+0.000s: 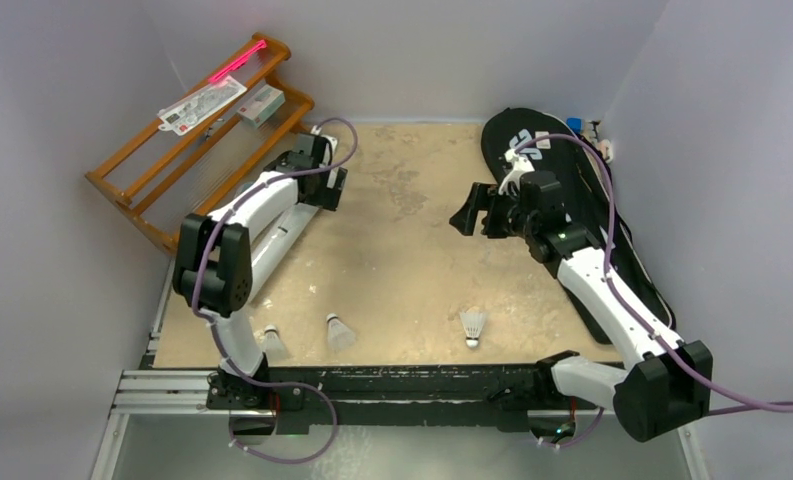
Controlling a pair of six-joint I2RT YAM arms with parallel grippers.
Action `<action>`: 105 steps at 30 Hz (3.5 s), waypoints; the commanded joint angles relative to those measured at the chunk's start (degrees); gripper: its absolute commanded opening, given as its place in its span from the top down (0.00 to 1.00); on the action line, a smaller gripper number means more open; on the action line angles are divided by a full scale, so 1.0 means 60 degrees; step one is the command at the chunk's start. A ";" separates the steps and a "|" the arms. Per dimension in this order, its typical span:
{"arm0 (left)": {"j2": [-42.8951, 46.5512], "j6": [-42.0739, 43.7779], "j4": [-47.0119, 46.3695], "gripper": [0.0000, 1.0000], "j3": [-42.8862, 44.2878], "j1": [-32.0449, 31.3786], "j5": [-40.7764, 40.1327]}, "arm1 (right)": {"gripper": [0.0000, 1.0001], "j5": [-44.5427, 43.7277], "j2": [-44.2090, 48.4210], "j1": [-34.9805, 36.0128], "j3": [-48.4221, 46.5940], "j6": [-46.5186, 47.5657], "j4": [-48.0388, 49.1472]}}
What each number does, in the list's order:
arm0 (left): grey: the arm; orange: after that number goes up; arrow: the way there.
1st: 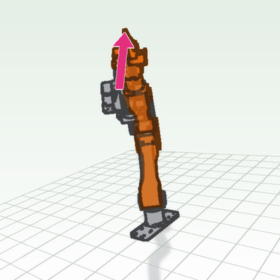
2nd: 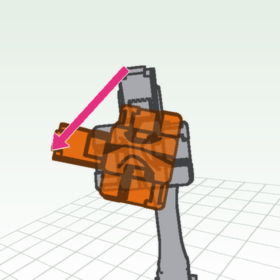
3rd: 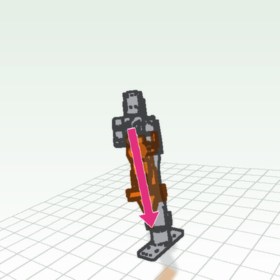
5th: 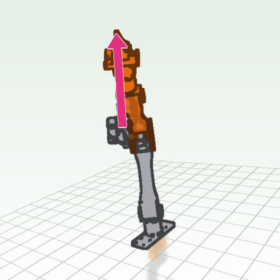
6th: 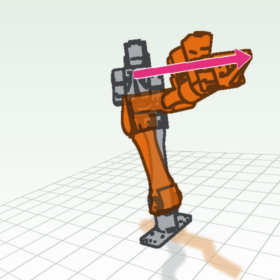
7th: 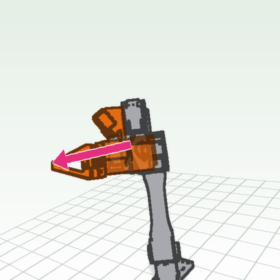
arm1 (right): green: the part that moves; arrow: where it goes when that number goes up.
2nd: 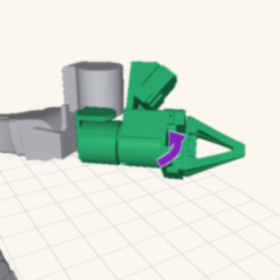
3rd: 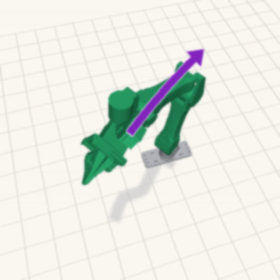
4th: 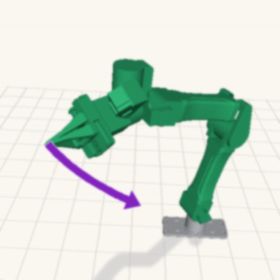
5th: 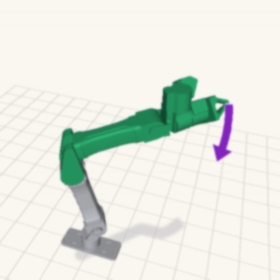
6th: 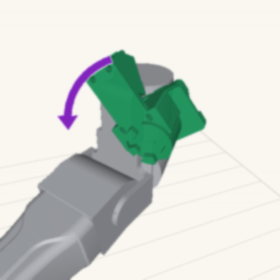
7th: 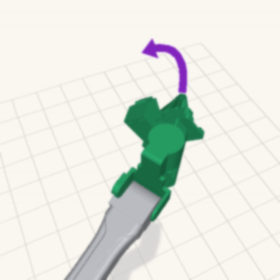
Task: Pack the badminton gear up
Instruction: Open the lid of the shuttle tube.
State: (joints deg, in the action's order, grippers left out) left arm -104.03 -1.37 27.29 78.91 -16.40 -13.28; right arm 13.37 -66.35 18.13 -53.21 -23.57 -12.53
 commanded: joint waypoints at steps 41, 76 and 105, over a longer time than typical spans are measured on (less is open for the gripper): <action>0.0955 0.4162 -0.1549 0.53 -0.1374 -0.3363 0.3864 | 0.37 0.1712 0.1734 0.0069 0.2577 -0.0689 0.1479; 0.6863 0.5545 -0.9607 0.60 -0.8945 -0.6062 0.5419 | 0.46 0.4469 0.5951 0.0078 0.3382 -0.0741 0.1047; 0.8912 0.6247 -1.0850 0.60 -0.9198 -0.6084 0.8773 | 0.46 0.3954 0.8291 0.0069 0.1862 0.0394 -0.1009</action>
State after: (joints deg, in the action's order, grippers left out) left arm -50.76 35.24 -34.74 22.13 -52.64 36.34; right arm 36.99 -17.93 18.37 -39.70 -23.55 -19.59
